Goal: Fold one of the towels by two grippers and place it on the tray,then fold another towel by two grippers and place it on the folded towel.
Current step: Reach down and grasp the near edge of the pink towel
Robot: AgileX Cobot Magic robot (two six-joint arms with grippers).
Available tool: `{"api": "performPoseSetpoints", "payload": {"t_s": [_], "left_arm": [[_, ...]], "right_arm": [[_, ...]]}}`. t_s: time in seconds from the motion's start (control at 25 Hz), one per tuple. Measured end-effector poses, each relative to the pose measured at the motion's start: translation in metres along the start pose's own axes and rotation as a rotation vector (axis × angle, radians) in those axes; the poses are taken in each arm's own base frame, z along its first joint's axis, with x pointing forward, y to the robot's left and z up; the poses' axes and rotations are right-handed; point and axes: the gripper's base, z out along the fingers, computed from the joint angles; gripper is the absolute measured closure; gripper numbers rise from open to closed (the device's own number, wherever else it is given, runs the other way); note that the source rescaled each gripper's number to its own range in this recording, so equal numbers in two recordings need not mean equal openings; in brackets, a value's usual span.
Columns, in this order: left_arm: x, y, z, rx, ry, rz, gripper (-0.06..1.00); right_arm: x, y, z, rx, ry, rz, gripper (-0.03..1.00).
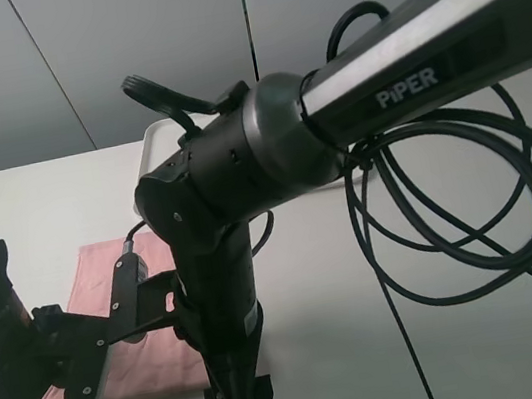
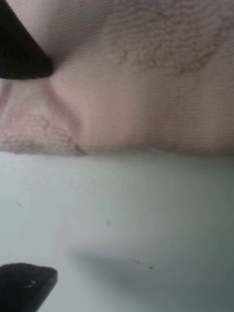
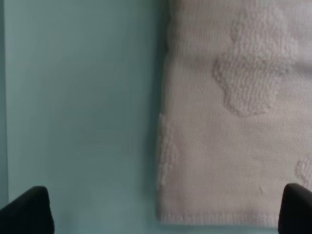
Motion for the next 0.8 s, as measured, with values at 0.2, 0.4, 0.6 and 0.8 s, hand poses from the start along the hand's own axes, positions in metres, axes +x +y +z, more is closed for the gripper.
{"api": "performPoseSetpoints", "payload": {"t_s": [0.2, 0.4, 0.6, 0.8], "left_arm": [[0.000, 0.000, 0.000, 0.000, 0.000, -0.002, -0.04], [0.000, 0.000, 0.000, 0.000, 0.000, -0.002, -0.04], [0.000, 0.000, 0.000, 0.000, 0.000, -0.002, -0.04], [0.000, 0.000, 0.000, -0.001, -0.001, -0.004, -0.04]], "right_arm": [[0.000, -0.002, 0.009, -0.002, 0.007, 0.005, -0.03], [0.000, -0.003, 0.017, -0.005, 0.016, 0.027, -0.03], [0.001, -0.003, 0.024, -0.011, 0.026, 0.045, -0.03], [0.001, -0.003, 0.024, -0.011, 0.026, 0.050, 0.02]]}}
